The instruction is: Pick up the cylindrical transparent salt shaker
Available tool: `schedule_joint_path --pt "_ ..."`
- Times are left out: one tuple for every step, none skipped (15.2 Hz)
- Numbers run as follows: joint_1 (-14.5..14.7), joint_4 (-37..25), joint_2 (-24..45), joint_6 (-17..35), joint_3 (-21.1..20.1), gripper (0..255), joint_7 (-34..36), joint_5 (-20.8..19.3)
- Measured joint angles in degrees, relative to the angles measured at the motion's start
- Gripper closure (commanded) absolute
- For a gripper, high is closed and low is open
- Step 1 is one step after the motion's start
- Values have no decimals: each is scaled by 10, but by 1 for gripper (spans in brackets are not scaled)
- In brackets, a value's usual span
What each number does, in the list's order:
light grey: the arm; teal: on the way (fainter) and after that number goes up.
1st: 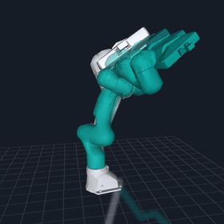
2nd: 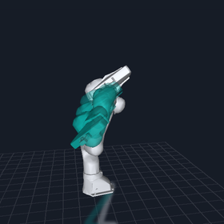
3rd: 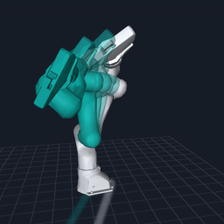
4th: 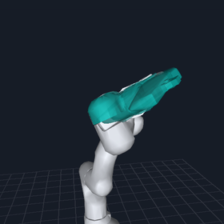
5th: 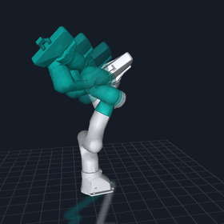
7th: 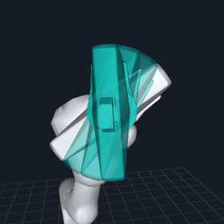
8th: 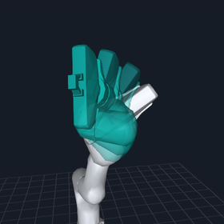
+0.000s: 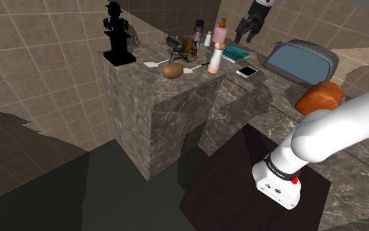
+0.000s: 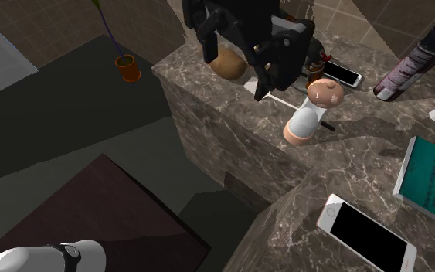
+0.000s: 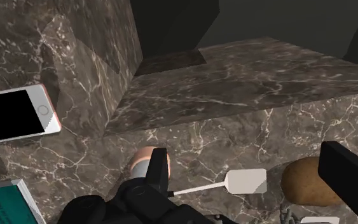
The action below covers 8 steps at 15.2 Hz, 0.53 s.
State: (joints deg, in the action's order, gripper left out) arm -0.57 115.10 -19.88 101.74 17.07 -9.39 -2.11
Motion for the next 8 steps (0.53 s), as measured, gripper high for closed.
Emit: schedule_joint_path --pt "0 -14 22 5 11 0 -13 9" --pt "1 -35 45 4 19 0 -24 18" --pt "0 -50 66 7 27 0 -34 28" --pt "0 -72 93 8 37 0 -48 41" --pt "-2 -90 117 9 45 0 -61 53" --pt "-4 -111 143 7 53 0 -73 66" --pt "-5 -133 165 3 57 0 -81 80" --pt "-9 -154 189 0 64 0 -93 93"
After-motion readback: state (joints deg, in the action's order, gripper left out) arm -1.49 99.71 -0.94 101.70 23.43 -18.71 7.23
